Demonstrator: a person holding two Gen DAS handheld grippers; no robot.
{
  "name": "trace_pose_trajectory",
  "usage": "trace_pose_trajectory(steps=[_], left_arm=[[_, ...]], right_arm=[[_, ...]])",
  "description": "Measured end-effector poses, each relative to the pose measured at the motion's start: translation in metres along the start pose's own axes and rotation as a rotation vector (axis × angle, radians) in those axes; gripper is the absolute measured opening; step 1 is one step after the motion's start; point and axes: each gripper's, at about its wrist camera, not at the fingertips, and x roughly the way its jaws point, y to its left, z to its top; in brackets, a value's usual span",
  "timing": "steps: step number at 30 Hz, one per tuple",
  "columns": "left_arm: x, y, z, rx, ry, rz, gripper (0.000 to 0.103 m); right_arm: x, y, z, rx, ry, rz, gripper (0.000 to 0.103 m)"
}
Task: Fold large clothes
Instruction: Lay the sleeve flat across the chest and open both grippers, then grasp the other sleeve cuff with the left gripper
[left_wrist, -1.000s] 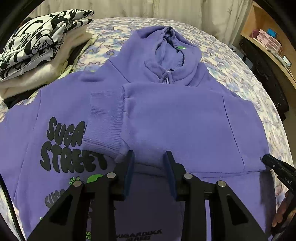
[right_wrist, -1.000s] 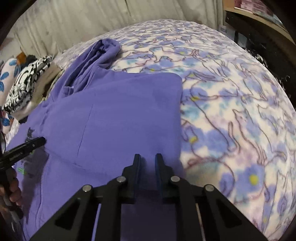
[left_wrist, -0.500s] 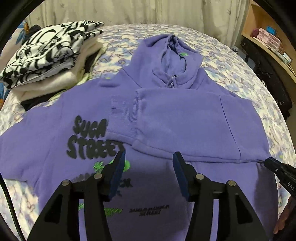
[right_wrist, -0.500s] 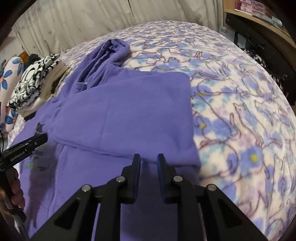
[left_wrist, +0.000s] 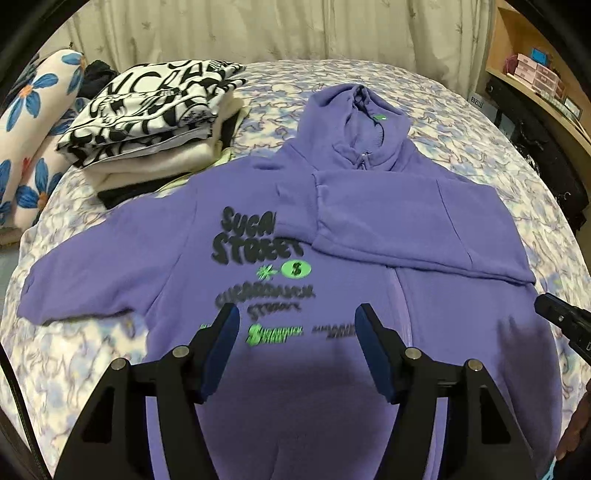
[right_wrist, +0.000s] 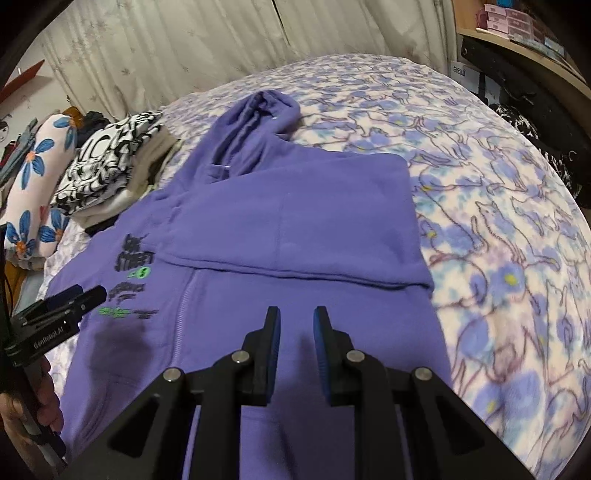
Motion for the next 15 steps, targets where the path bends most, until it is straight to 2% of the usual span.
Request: trace_pose_trajectory(steps=[8,15], left_arm=[[-0.026,0.011,-0.031,-0.035,0.0,-0.012,0.064],[-0.054,0.035,-0.066,-0.104,-0.014,-0.011,0.064]], right_arm=[[-0.01,0.017,-0.02,0.001,0.015,0.022,0.018],[-0.02,0.038,-0.043,-0.007,0.02,0.042,0.018]])
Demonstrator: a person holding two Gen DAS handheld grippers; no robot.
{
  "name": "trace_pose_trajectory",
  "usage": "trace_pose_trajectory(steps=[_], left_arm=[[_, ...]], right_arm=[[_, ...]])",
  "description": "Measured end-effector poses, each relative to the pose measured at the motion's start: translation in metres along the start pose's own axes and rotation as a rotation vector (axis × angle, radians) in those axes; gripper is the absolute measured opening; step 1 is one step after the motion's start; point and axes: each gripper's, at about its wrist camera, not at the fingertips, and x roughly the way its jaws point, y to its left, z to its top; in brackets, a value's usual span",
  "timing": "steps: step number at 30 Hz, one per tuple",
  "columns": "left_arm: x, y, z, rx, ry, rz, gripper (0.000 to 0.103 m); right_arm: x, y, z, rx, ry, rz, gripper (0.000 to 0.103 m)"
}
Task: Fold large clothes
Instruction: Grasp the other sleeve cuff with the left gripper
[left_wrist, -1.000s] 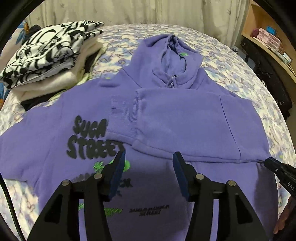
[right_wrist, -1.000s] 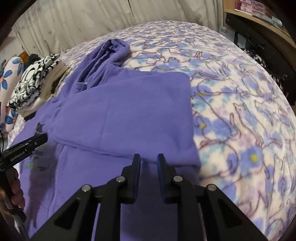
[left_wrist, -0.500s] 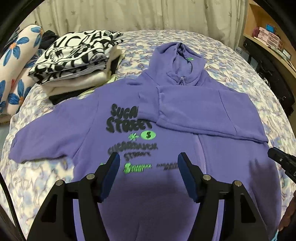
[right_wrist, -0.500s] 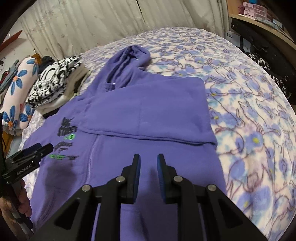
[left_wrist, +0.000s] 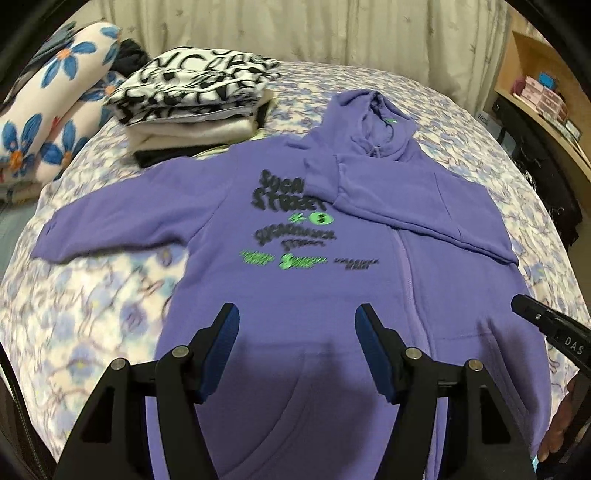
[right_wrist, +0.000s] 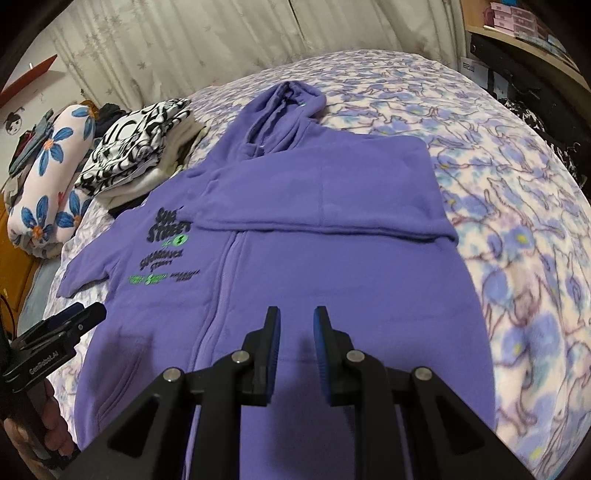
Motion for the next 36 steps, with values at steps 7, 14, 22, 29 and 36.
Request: trace_pose_trajectory(steps=[7,14,22,29,36], left_arm=[[-0.024,0.032,-0.024,-0.058,-0.027,0.05,0.064],[-0.038,0.073,-0.04,-0.108,-0.036,0.104,0.064],[-0.035,0.125,-0.04,-0.201,-0.04,0.109,0.065],[-0.019,0.183,-0.031,-0.29,-0.049,0.091,0.065],[0.007,0.252,-0.021,-0.421,-0.06,0.05,0.065]], right_arm=[[-0.006,0.033,-0.018,-0.015,0.002,0.058,0.018],[-0.006,0.072,-0.026,-0.085,0.012,0.081,0.018],[0.007,0.125,-0.021,-0.144,0.018,0.111,0.018],[0.03,0.169,-0.015,-0.188,0.034,0.123,0.027],[0.06,0.211,-0.009,-0.222,0.052,0.14,0.027]])
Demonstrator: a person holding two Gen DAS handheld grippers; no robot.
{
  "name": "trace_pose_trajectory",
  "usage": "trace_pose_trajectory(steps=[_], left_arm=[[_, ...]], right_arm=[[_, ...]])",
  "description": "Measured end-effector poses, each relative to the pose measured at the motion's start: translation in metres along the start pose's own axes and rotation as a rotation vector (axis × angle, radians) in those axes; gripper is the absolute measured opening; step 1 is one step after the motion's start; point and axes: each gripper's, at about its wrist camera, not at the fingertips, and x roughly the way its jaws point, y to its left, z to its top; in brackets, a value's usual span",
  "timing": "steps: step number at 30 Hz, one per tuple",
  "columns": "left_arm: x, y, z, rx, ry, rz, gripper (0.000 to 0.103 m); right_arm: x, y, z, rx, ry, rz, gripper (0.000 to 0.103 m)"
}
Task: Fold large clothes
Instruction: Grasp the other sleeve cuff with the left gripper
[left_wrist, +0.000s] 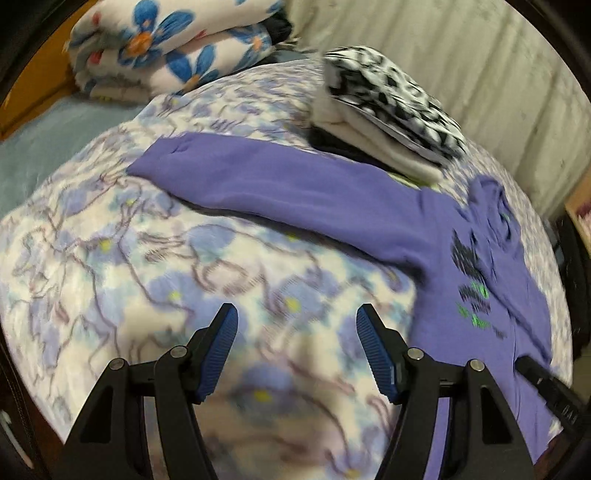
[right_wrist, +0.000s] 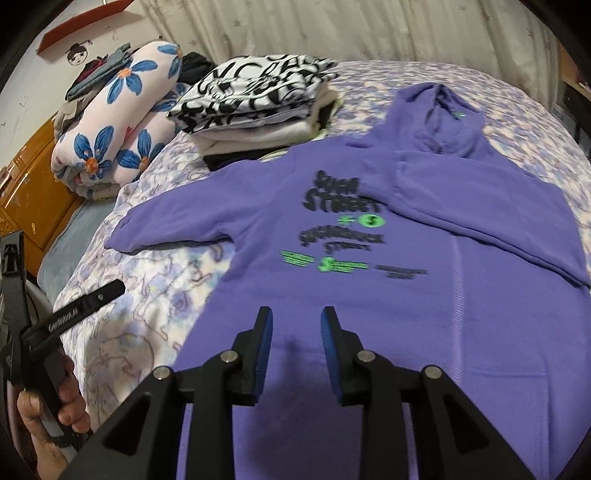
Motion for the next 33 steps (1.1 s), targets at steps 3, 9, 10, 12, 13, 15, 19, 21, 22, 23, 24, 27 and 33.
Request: trace_pose_trajectory(steps=[3,9,10,12,13,15,19,21,22,23,24,27,33], left_arm=[[0.018,0.021,0.015,-0.051,0.002,-0.007,0.065],[0.061,0.05,0.044,-0.134,0.036,-0.041,0.065],[0.068,0.055,0.049,-0.148,0.036,-0.043,0.065],[0.08,0.066,0.059,-0.181,0.043,-0.06,0.065],[0.085,0.072,0.063,-0.206,0.047,-0.074,0.065],[0.093,0.085,0.074,-0.251,0.038,-0.103,0.065],[0.103,0.105,0.094,-0.3,-0.001,-0.083,0.065],[0.111,0.116,0.104,-0.336,-0.011,-0.078,0.064],[0.114,0.118,0.107,-0.345,-0.014,-0.079,0.061],[0.116,0.12,0.111,-0.343,-0.015,-0.061,0.051],[0.117,0.118,0.114,-0.326,-0.018,-0.021,0.033],[0.118,0.109,0.119,-0.274,-0.021,0.027,0.011],[0.077,0.067,0.127,-0.177,-0.135,0.032,0.008]], right_arm=[[0.016,0.012,0.008,-0.01,0.014,0.001,0.027],[0.043,0.023,0.029,-0.016,0.019,-0.016,0.027],[0.047,0.024,0.031,-0.014,0.02,-0.017,0.027],[0.055,0.026,0.036,-0.01,0.024,-0.017,0.027],[0.058,0.026,0.038,-0.009,0.023,-0.017,0.027],[0.066,0.027,0.04,-0.011,0.024,-0.02,0.027],[0.08,0.027,0.04,0.004,0.049,-0.011,0.027],[0.087,0.027,0.038,0.007,0.062,-0.007,0.027],[0.09,0.027,0.037,0.009,0.068,-0.006,0.027],[0.092,0.027,0.037,0.011,0.07,-0.006,0.027],[0.093,0.026,0.036,0.016,0.074,-0.003,0.027],[0.095,0.024,0.035,0.029,0.074,0.009,0.027],[0.082,0.012,0.035,0.069,0.038,0.036,0.027]])
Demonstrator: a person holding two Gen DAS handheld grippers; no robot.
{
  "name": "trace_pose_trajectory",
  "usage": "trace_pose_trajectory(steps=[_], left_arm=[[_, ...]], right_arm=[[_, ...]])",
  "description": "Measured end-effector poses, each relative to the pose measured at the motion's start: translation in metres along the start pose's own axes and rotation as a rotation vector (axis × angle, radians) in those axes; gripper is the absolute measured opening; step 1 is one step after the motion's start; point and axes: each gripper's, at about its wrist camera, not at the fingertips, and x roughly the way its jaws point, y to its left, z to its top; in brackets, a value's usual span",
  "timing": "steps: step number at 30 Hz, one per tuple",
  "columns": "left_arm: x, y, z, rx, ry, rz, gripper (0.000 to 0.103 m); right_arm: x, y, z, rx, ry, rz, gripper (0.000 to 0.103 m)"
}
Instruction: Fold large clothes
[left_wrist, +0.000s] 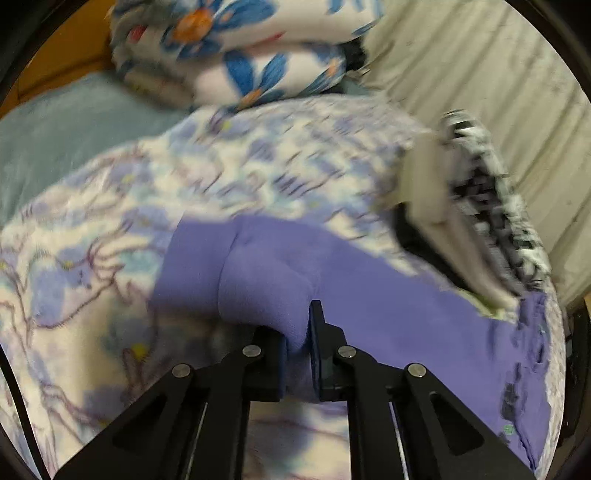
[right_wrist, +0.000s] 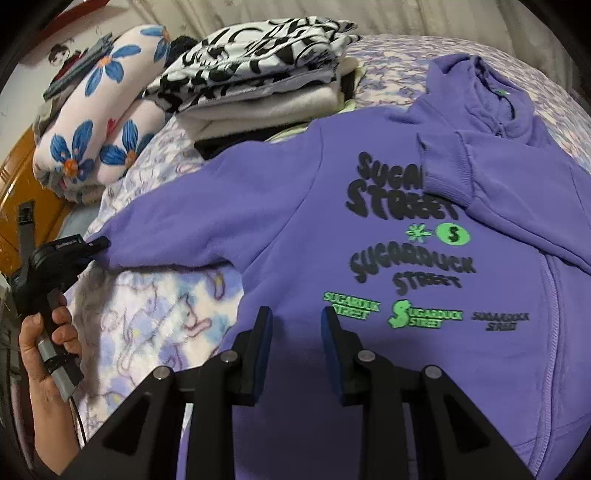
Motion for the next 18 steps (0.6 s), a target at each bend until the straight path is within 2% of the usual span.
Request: trace_pose_trajectory(steps=[4,9,14,18], left_arm=[[-0.042,-0.049,0.002,0.097,-0.066,-0.054,0.008],[-0.09,-0.133,-0.017,0.247,-0.118,-0.182,0.008],[-0.098,-0.212,-0.061,0.365,-0.062,-0.278,0.008],[-0.074,-0.265,-0.112,0.464,0.039,-0.292,0.01]], right_arm=[[-0.017,-0.013,-0.002,0.026,-0.036,0.018,0.027],[-0.043,-0.038,-0.004,0.076,-0.089,0.046,0.027],[-0.074,-0.075,-0.008,0.119,-0.16,0.017,0.027],[-0.091,-0.112,-0.017,0.166,-0.181,-0.023,0.027]])
